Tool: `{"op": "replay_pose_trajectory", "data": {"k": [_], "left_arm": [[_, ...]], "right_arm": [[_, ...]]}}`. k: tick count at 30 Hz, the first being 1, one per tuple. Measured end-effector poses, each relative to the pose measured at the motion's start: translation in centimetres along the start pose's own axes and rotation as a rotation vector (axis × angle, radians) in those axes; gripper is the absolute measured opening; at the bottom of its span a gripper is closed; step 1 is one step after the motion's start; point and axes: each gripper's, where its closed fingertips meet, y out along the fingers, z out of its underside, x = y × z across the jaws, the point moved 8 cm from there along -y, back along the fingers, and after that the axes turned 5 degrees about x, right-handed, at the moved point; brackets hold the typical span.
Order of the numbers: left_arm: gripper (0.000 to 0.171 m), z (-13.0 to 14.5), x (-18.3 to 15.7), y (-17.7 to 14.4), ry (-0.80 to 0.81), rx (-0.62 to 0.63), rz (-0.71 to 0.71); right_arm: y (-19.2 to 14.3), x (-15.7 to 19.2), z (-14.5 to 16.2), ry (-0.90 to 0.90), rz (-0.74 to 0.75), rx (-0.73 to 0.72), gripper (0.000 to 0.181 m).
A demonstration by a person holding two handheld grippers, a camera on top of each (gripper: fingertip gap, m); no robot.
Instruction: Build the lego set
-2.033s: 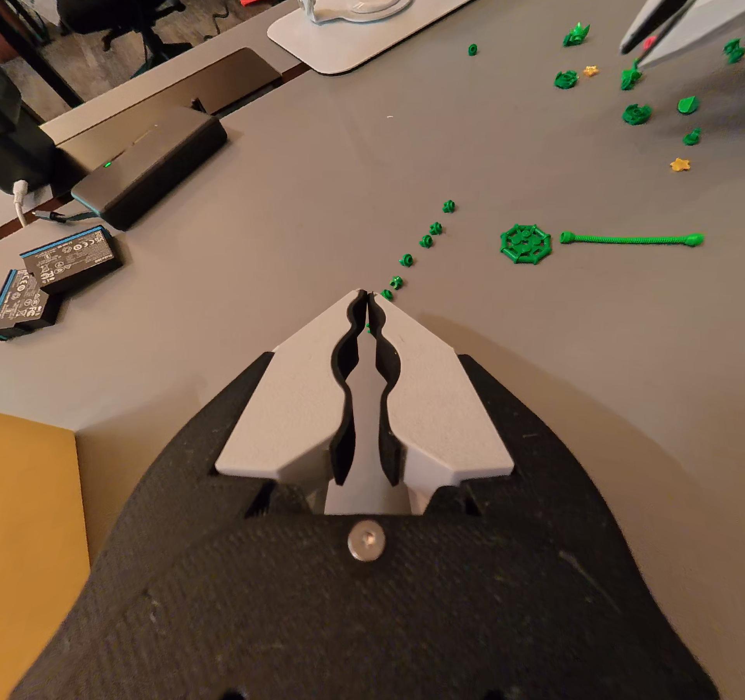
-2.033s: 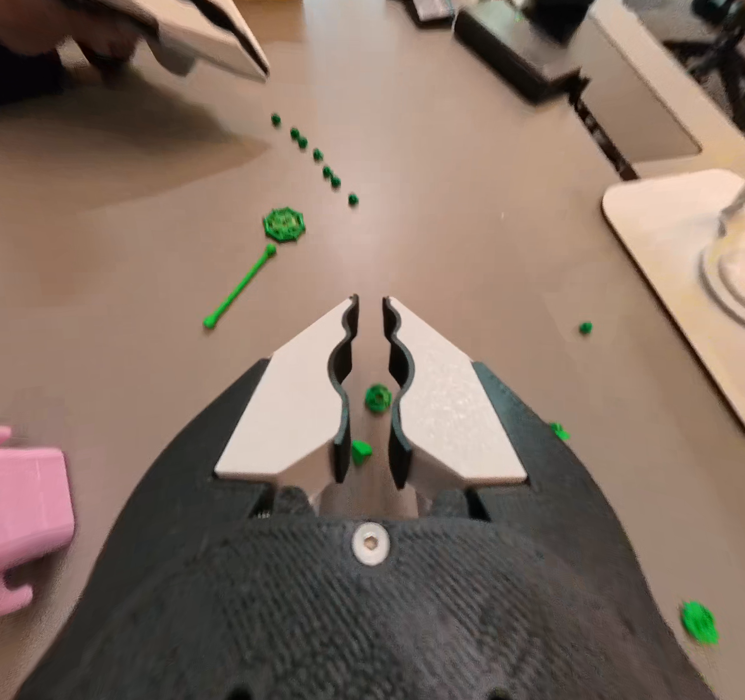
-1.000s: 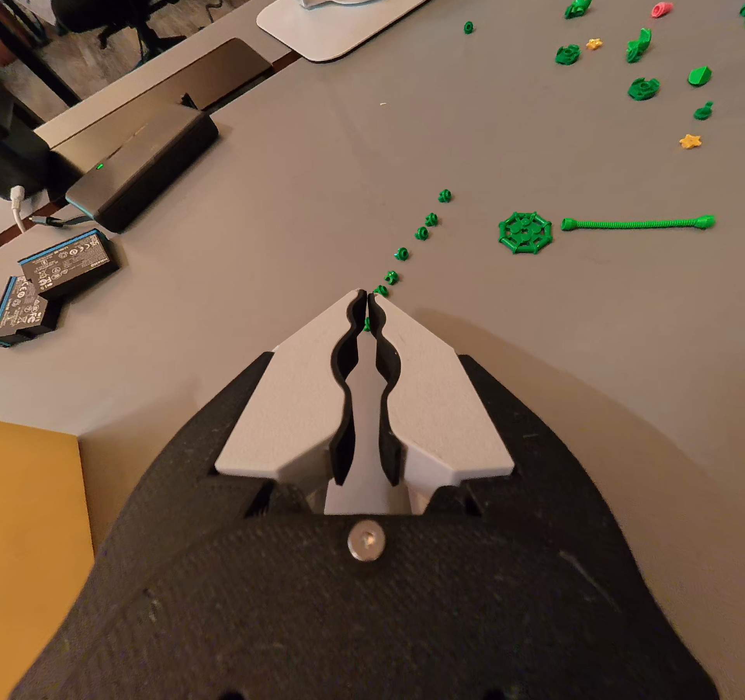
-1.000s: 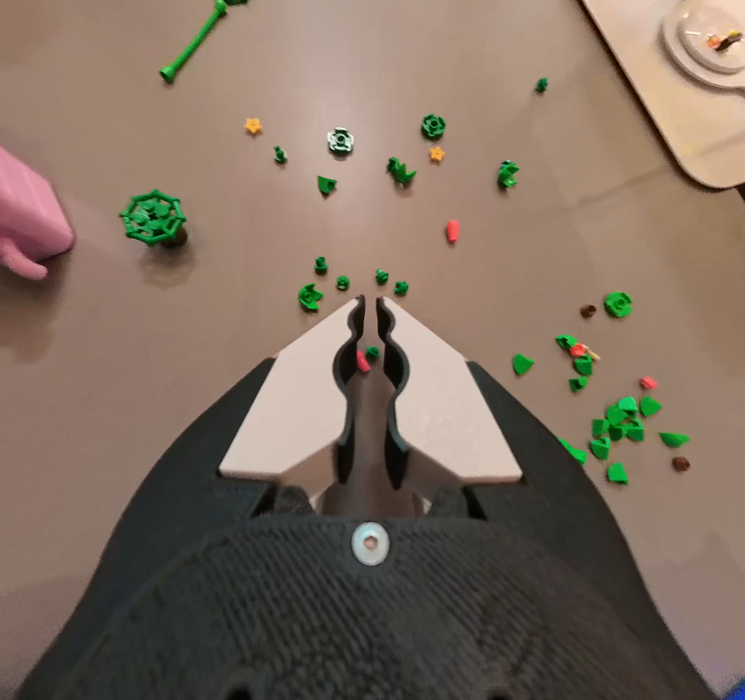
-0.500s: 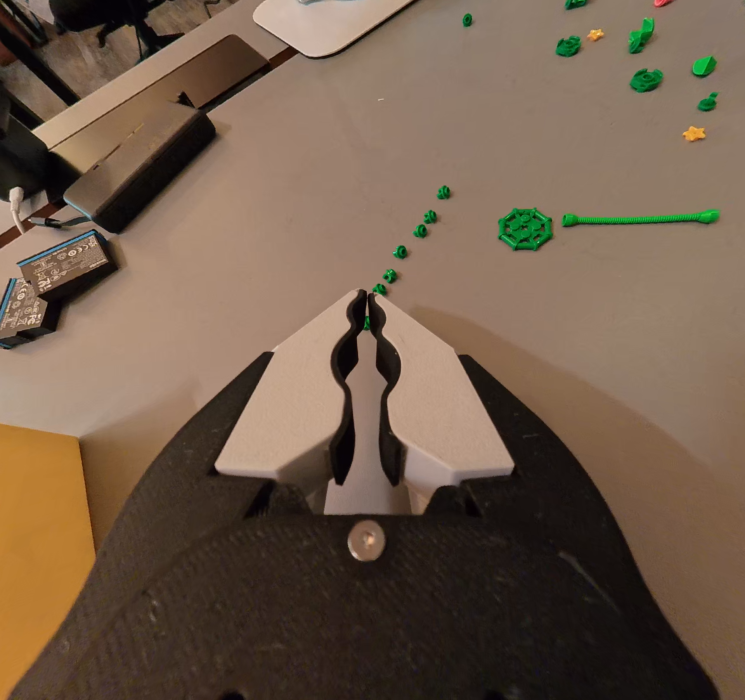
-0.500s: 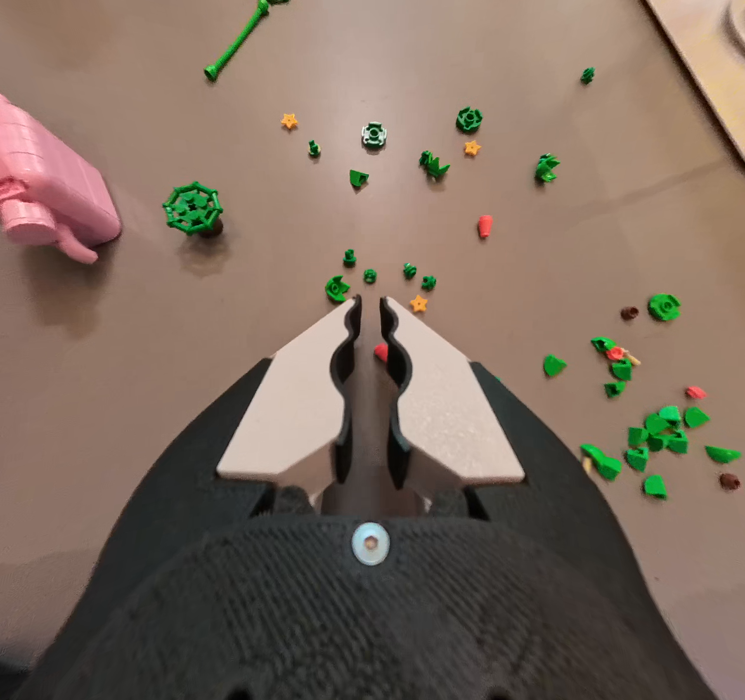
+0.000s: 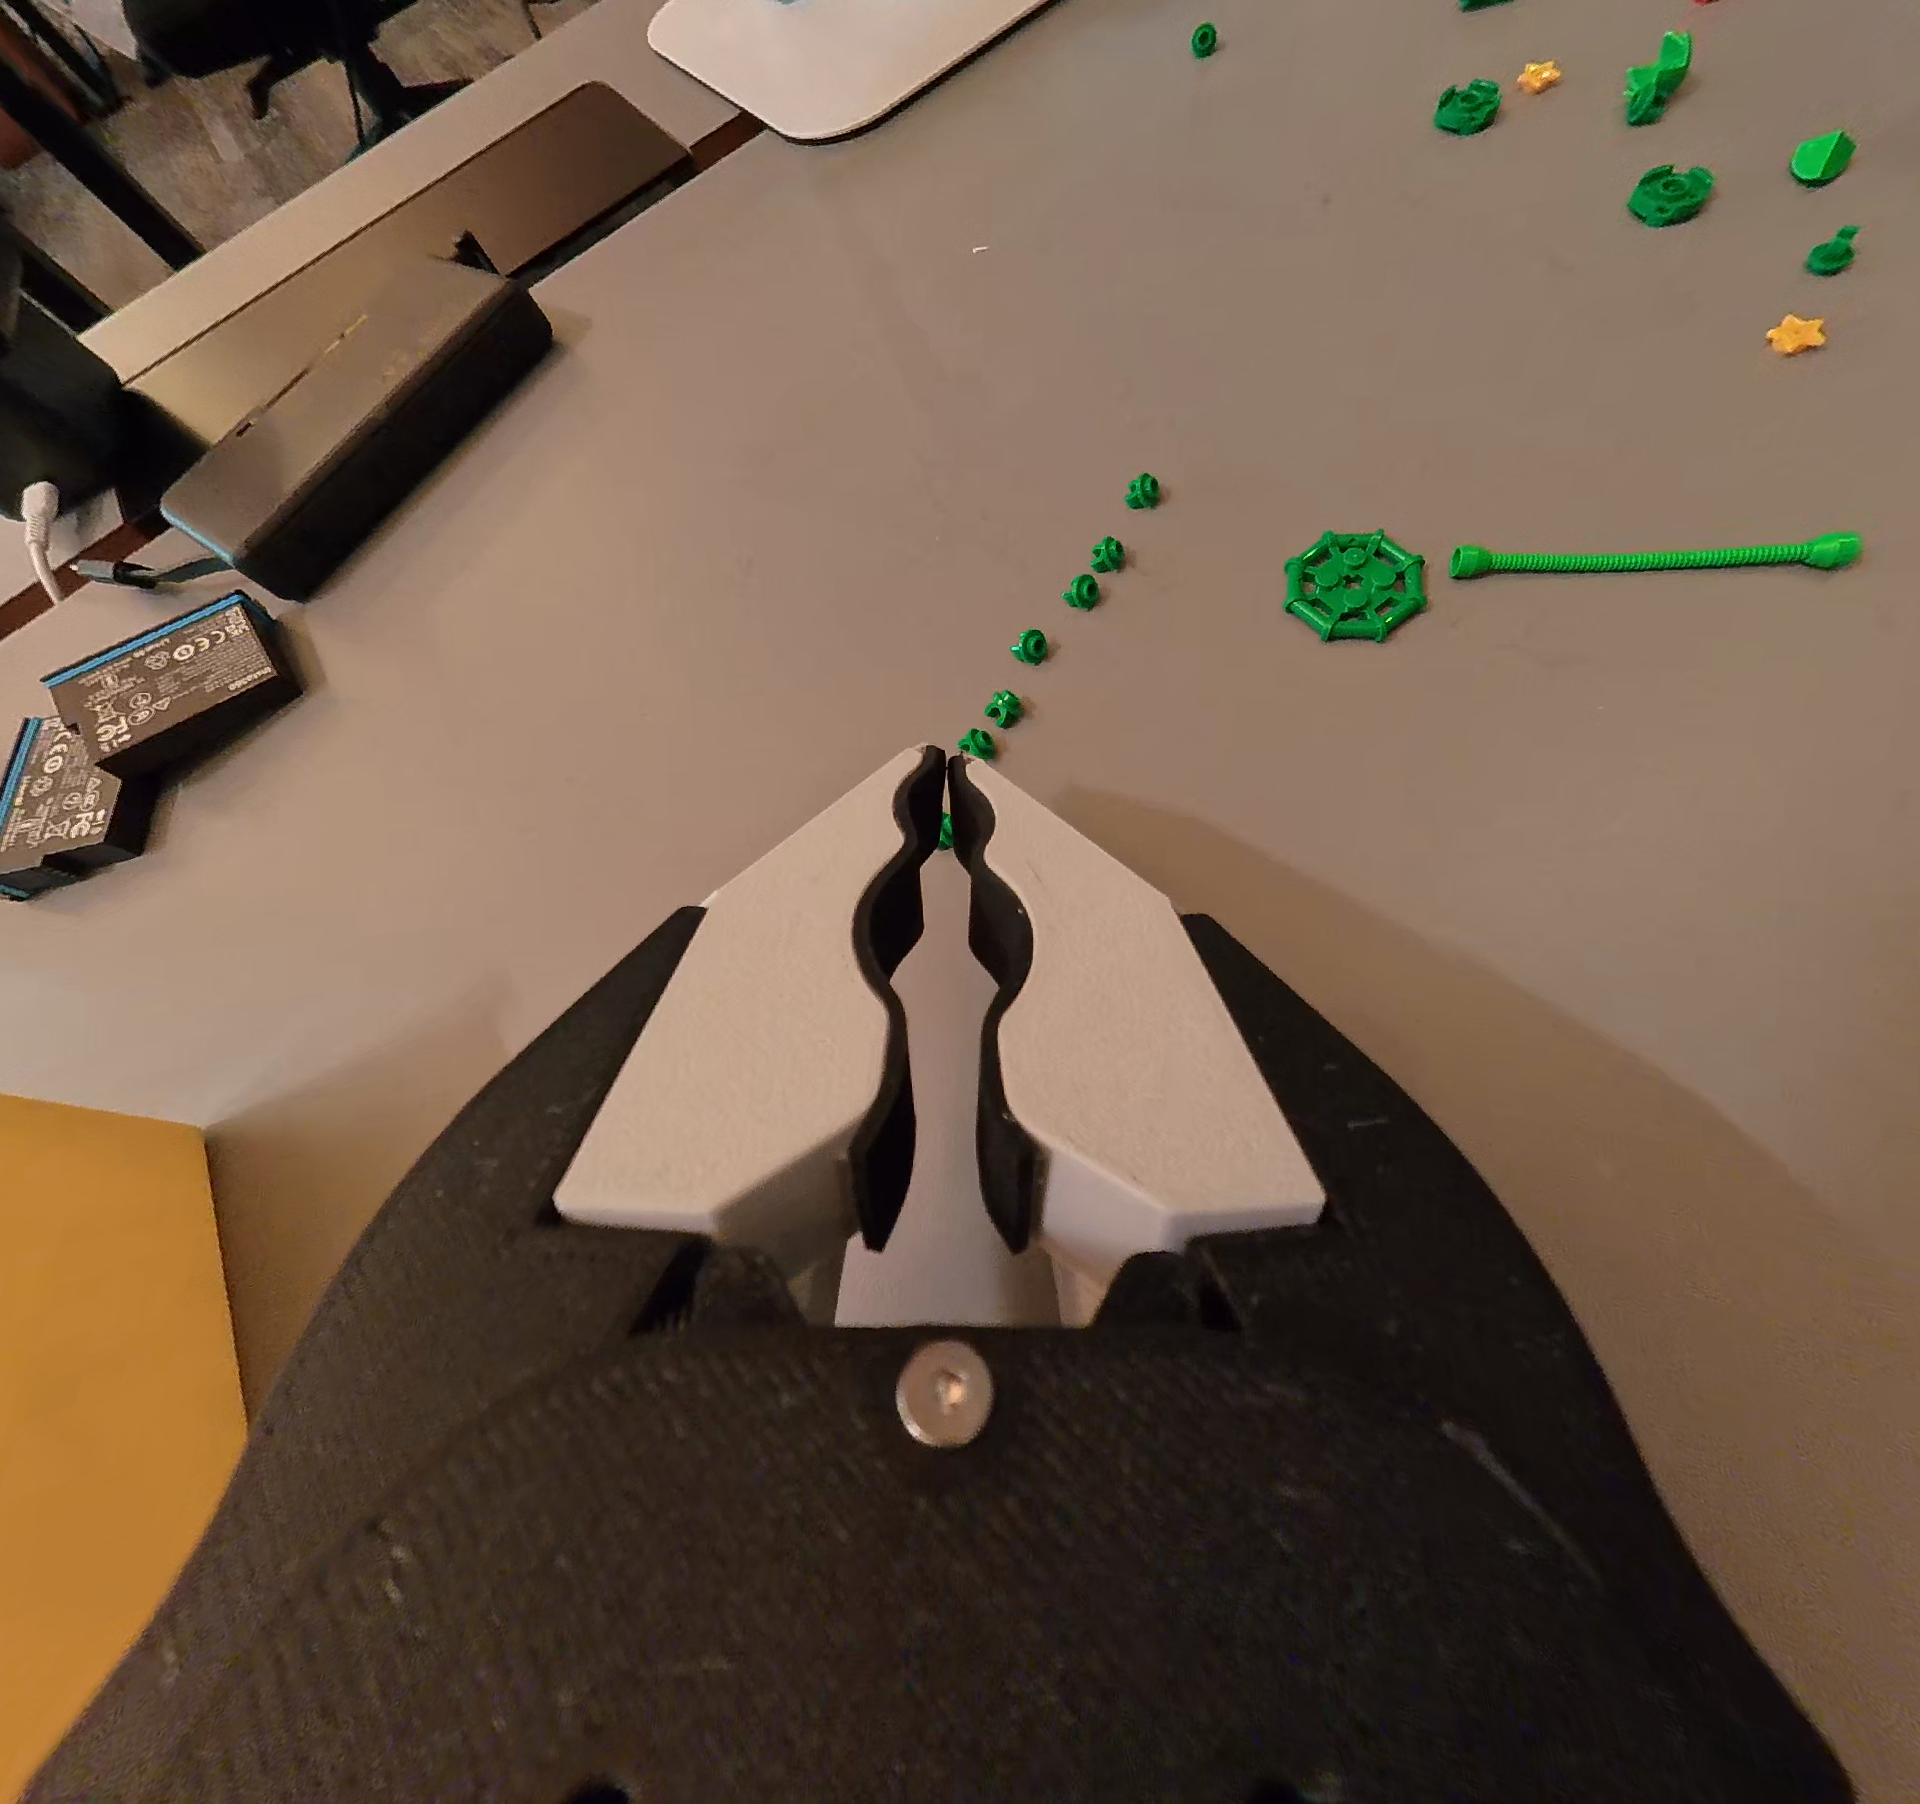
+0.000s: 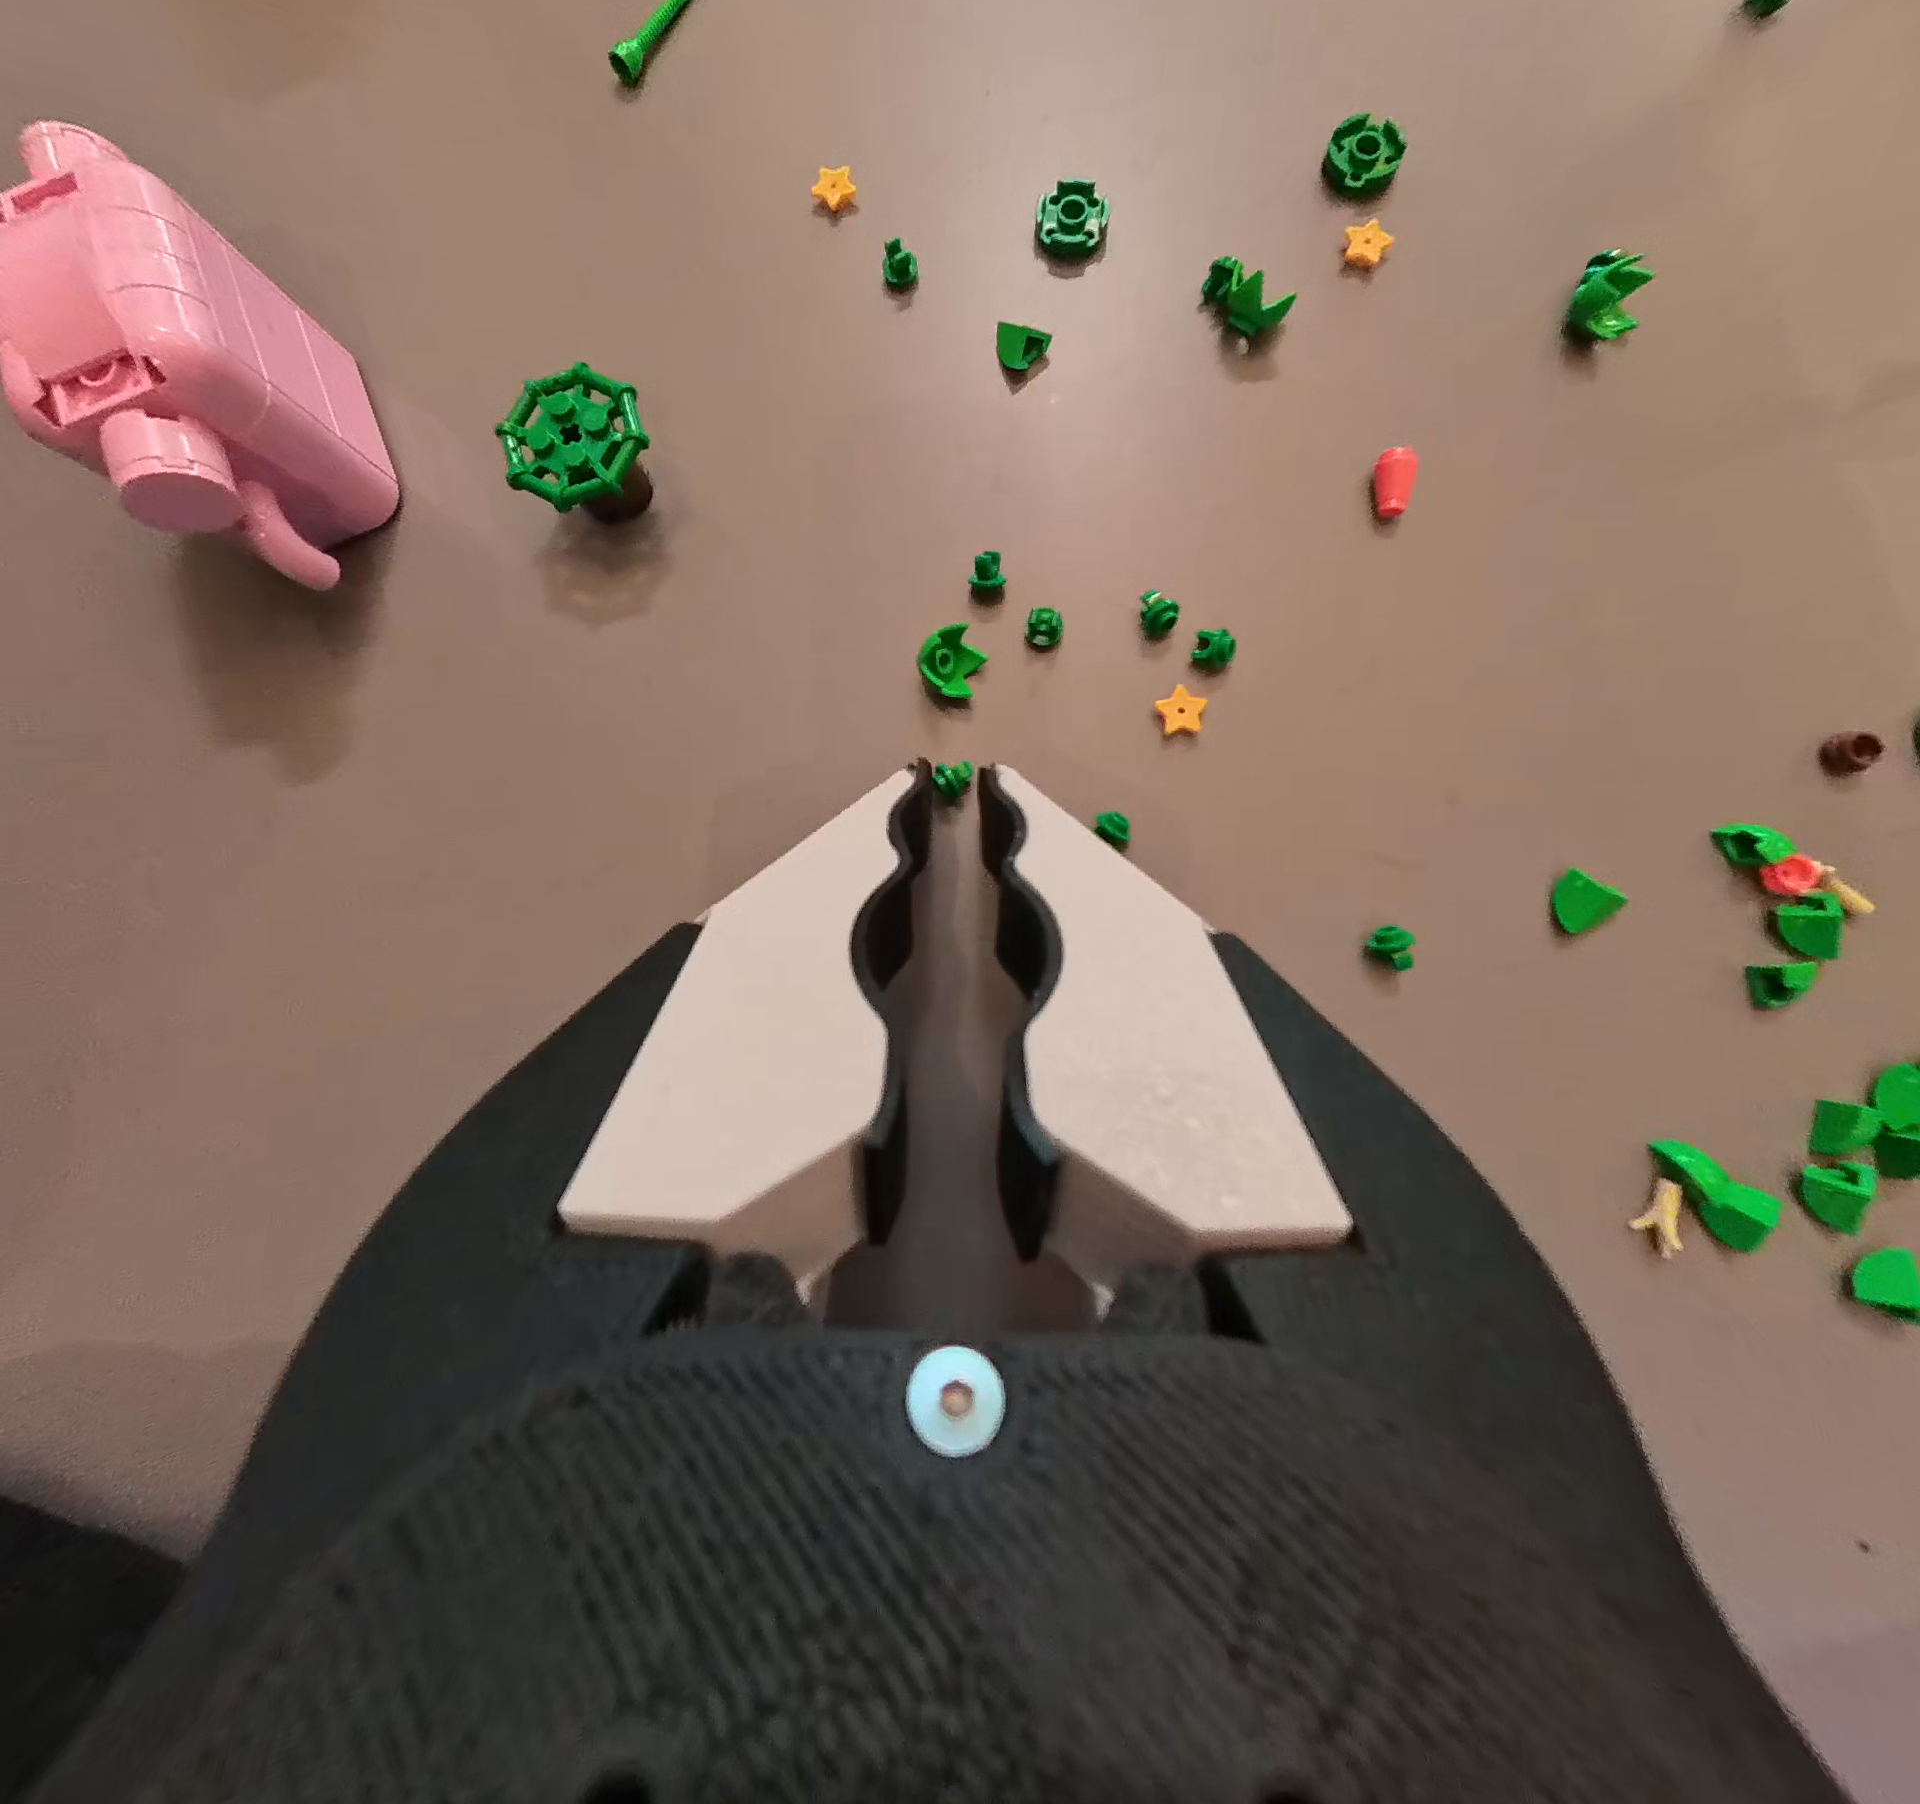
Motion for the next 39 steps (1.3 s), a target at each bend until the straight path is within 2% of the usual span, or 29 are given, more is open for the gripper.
{"op": "replay_pose_trajectory", "data": {"k": [17, 24, 28, 34, 39], "left_arm": [[0.0, 0.0, 0.0, 0.0, 0.001, 0.0, 0.0], [0.0, 0.0, 0.1, 0.0, -0.003, 0.0, -0.002], [0.0, 0.0, 0.1, 0.1, -0.001, 0.004, -0.005], [0.0, 0.0, 0.1, 0.0, -0.003, 0.0, -0.003], [0.0, 0.0, 0.2, -0.1, -0.009, -0.011, 0.002]], "right_arm": [[0.6, 0.5, -0.6, -0.033, 0.003, 0.006, 0.002], [-0.3, 0.7, -2.3, -0.055, 0.003, -0.111, 0.001], [-0.3, 1.3, -5.1, -0.131, -0.012, -0.167, 0.001], [1.6, 1.9, -11.8, -0.324, -0.063, -0.21, 0.001], [4.9, 0.8, -16.8, -0.448, -0.113, -0.118, 0.001]]}}
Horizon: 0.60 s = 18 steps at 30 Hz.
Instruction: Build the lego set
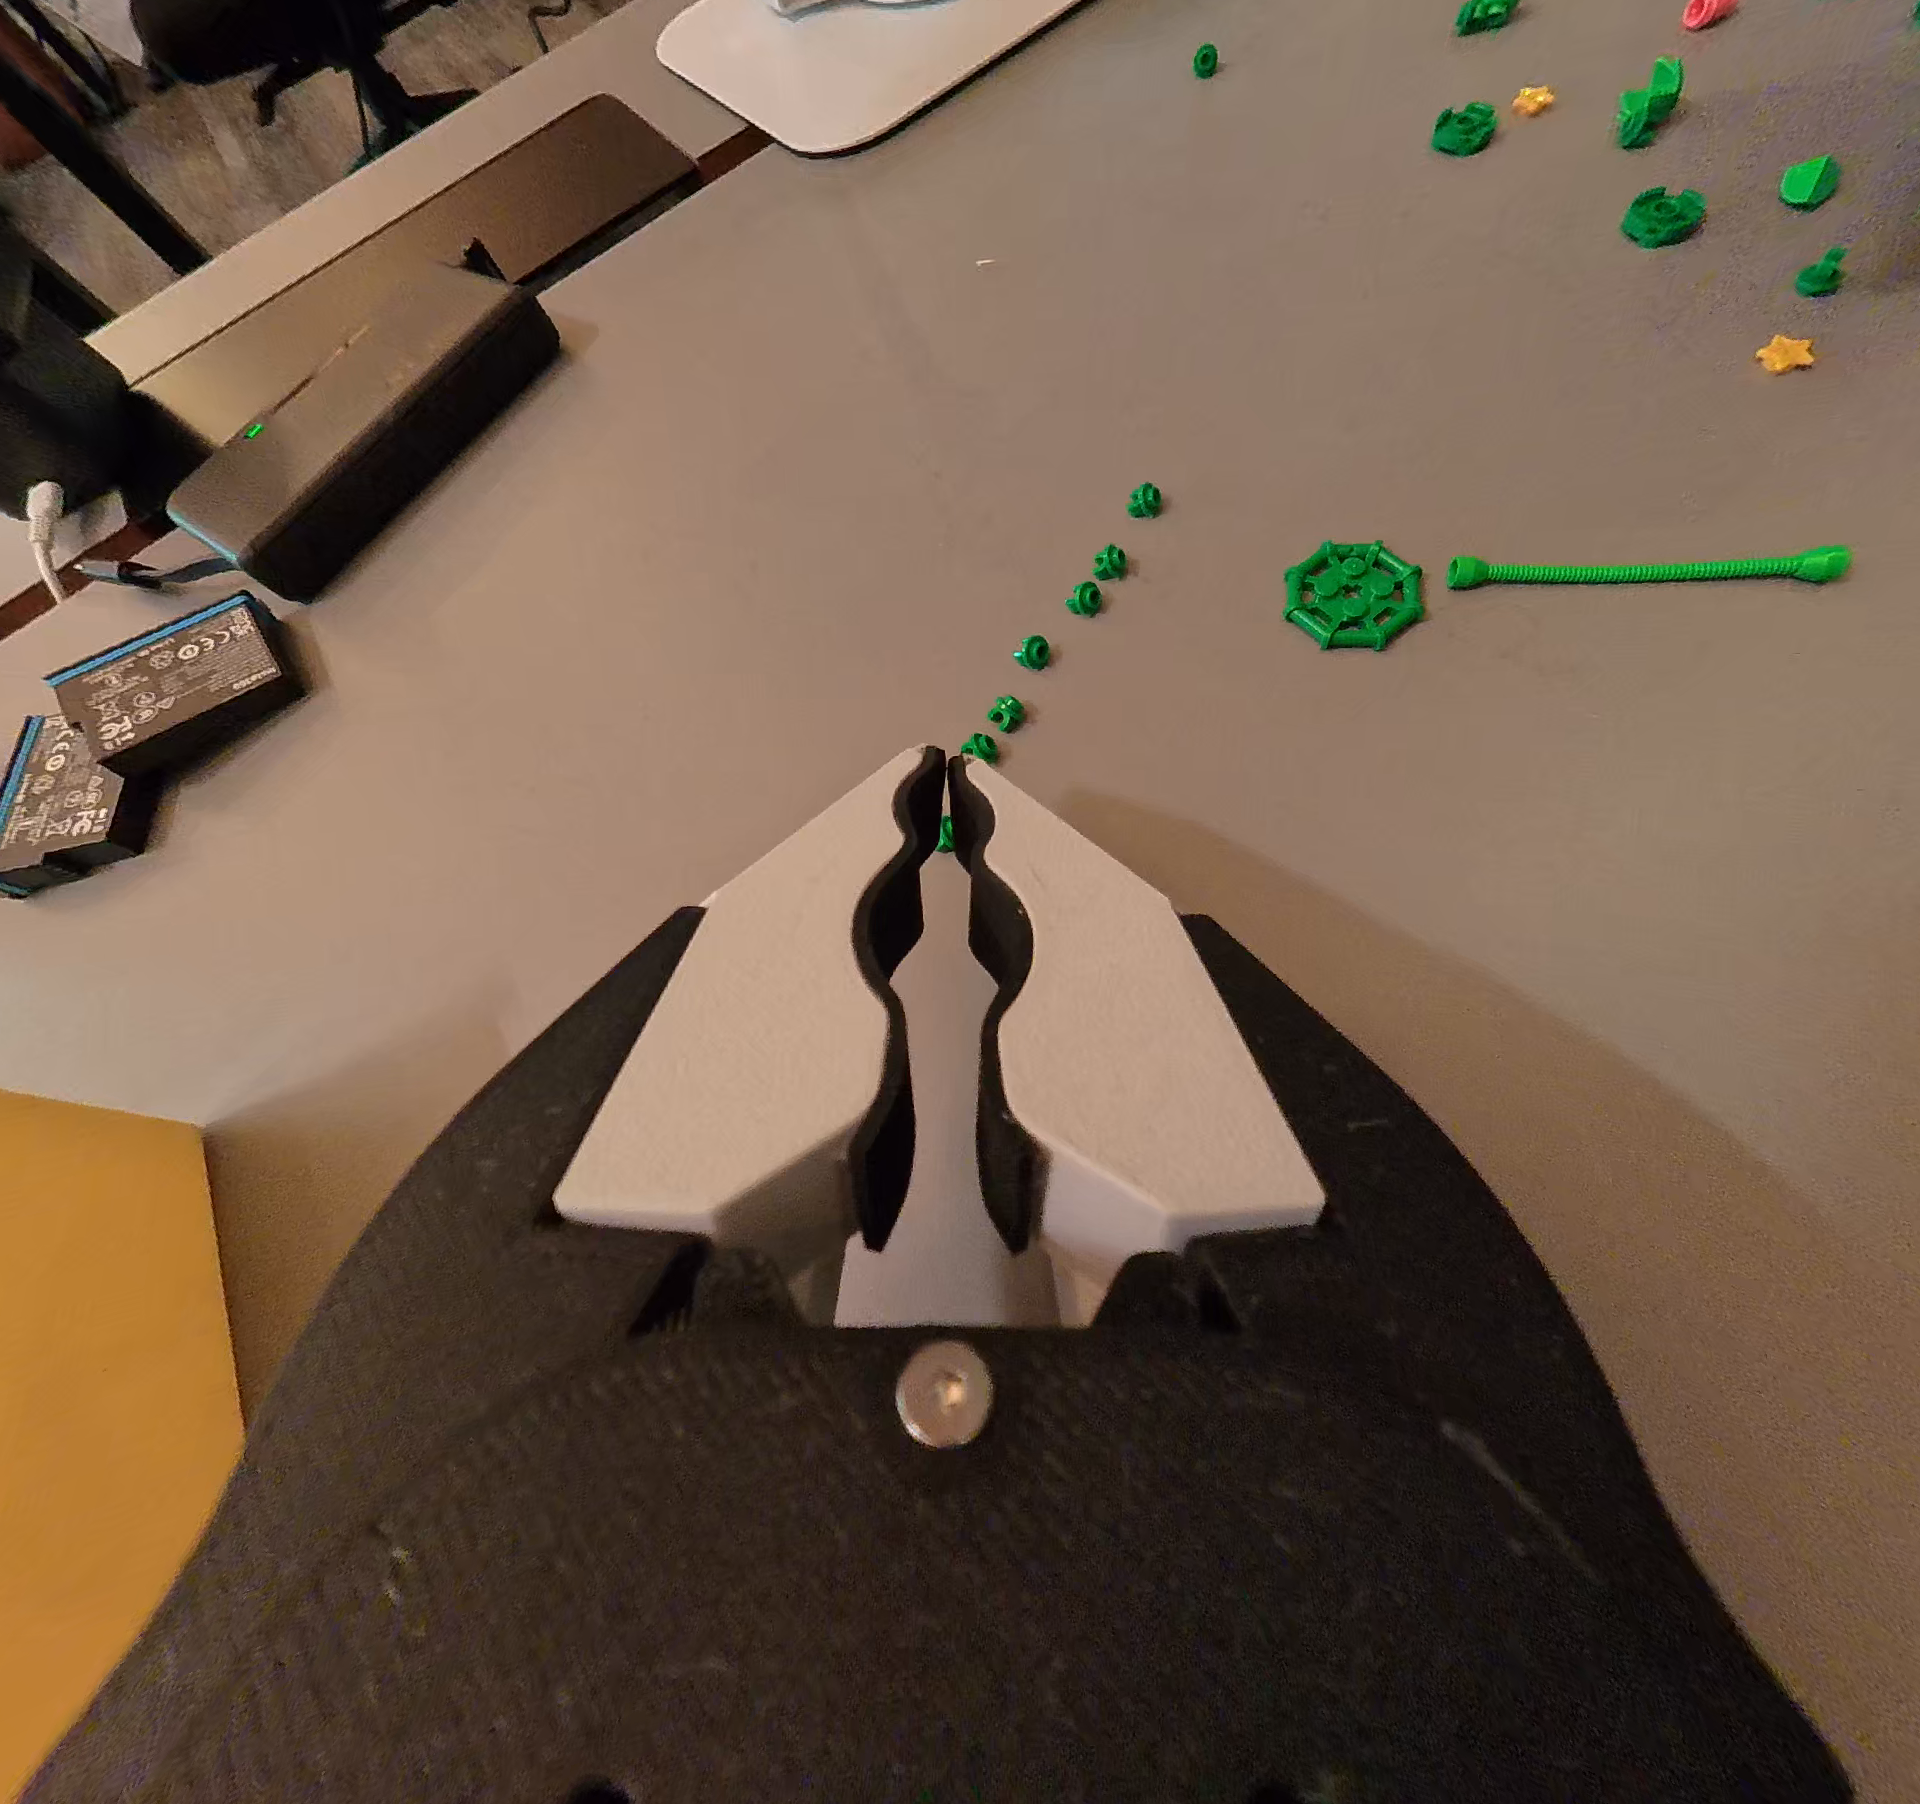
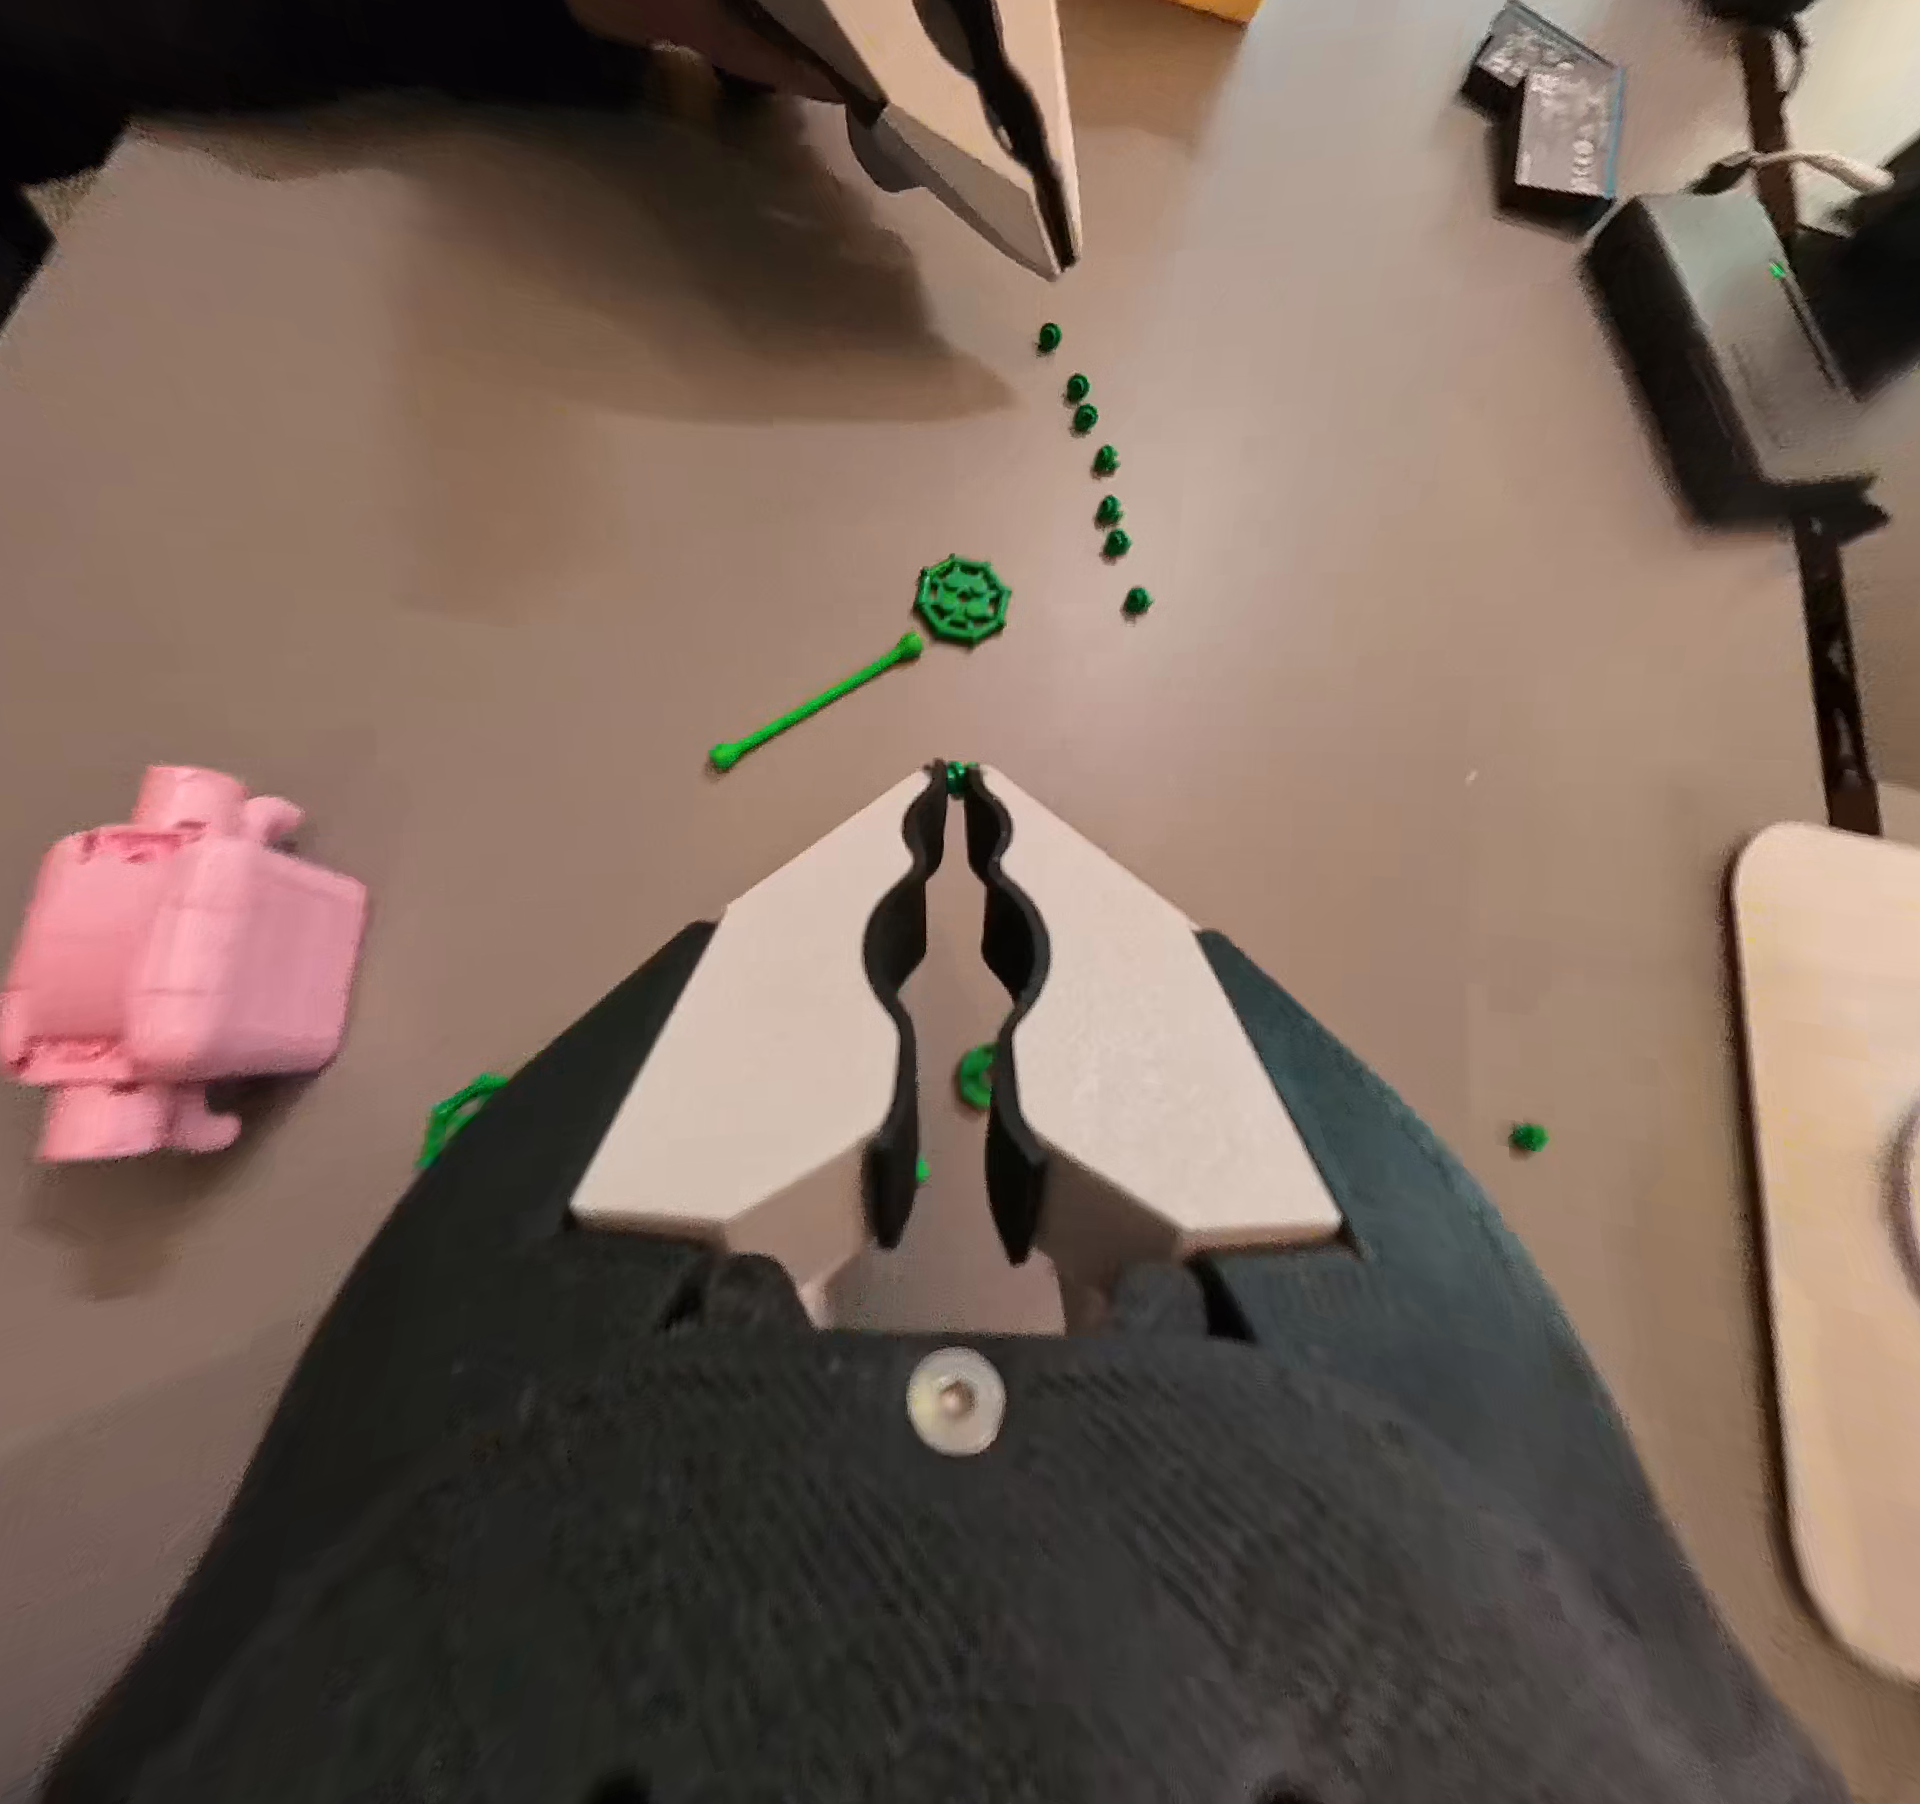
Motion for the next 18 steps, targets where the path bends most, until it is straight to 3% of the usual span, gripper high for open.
{"op": "replay_pose_trajectory", "data": {"k": [8, 18], "left_arm": [[0.0, -0.1, 0.0, -0.1, -0.005, -0.019, 0.017], [0.0, -0.1, 0.2, -0.5, -0.026, -0.045, 0.033]], "right_arm": [[6.3, -4.1, -1.9, -0.111, -0.076, 0.181, 0.001], [9.5, -6.1, -2.2, -0.202, -0.089, 0.38, 0.001]]}}
